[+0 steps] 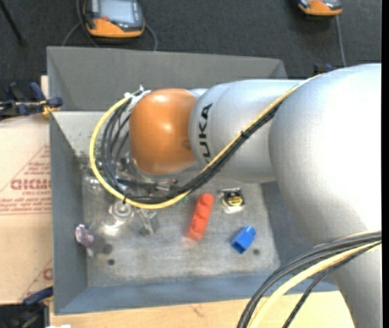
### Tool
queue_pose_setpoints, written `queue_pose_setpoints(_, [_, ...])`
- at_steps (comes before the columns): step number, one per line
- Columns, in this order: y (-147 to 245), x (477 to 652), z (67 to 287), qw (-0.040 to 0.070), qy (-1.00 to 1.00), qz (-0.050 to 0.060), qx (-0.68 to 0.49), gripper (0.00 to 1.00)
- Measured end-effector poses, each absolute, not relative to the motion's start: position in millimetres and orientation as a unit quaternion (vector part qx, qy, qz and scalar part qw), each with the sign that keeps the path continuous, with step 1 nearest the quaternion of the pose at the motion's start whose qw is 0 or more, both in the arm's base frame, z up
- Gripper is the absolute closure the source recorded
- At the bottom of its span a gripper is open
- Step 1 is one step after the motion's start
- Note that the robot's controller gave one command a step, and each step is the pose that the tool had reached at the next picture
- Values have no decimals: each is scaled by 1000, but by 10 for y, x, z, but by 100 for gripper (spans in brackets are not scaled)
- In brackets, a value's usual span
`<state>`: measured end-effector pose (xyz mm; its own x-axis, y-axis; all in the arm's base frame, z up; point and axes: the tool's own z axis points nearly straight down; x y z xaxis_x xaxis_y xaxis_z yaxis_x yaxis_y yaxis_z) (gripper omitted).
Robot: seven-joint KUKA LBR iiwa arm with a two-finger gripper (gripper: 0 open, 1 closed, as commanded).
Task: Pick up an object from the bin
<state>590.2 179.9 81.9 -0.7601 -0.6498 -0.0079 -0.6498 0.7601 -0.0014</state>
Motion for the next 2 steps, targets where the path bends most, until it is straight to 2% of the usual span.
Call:
queue_pose_setpoints(1, [1797,5911,820,4,939,1,-344,100])
queue_pose_setpoints(2, [1663,5830,2207,6,929,-1,-369,100])
